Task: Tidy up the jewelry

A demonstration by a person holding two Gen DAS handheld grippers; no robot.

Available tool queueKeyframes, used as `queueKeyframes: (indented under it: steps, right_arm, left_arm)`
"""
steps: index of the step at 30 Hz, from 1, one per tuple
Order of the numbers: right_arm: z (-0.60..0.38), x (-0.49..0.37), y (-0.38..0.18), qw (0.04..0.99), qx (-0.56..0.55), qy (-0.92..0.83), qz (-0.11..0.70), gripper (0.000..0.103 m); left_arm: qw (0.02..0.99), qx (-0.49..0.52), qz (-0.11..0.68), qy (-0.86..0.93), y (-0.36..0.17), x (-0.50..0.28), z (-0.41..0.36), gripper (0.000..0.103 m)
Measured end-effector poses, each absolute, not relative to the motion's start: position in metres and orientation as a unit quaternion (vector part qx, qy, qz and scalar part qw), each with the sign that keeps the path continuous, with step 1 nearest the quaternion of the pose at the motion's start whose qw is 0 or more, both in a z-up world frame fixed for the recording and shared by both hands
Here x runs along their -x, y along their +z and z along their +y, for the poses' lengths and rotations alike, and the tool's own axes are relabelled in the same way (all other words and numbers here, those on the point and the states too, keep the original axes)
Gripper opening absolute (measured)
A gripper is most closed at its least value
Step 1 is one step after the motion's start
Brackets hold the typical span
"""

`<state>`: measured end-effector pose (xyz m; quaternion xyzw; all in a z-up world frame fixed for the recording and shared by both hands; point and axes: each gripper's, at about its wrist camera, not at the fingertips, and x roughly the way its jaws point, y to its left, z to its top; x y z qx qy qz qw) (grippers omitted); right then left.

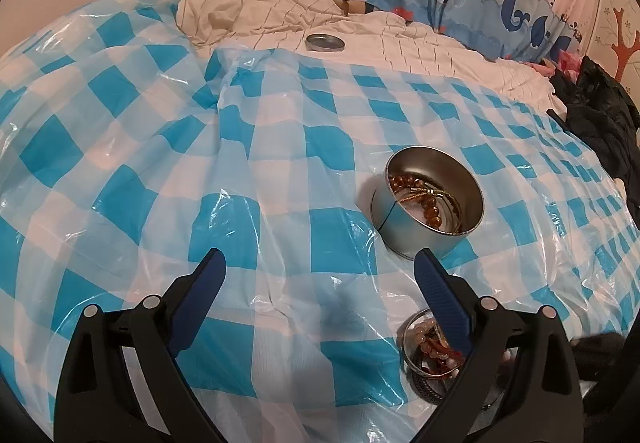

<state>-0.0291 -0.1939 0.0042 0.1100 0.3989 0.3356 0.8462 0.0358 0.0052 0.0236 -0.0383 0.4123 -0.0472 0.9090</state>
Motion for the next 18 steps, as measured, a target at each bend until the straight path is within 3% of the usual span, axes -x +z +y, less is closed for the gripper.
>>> queueKeyframes:
  steps: [9,18]
  right_arm:
    - [-0.258,0.017,0.032,0.846,-0.273,0.324,0.324,0.004]
    - [-0.281,0.010,0.028,0.842,-0.308,0.291,0.333,0.004]
  left_arm:
    - [0.903,0.029,0.423,-0.076,0.020,-0.035,-0.007,0.091]
    - [0.889,-0.053,0.422,-0.170,0.012,-0.018,-0.055,0.091]
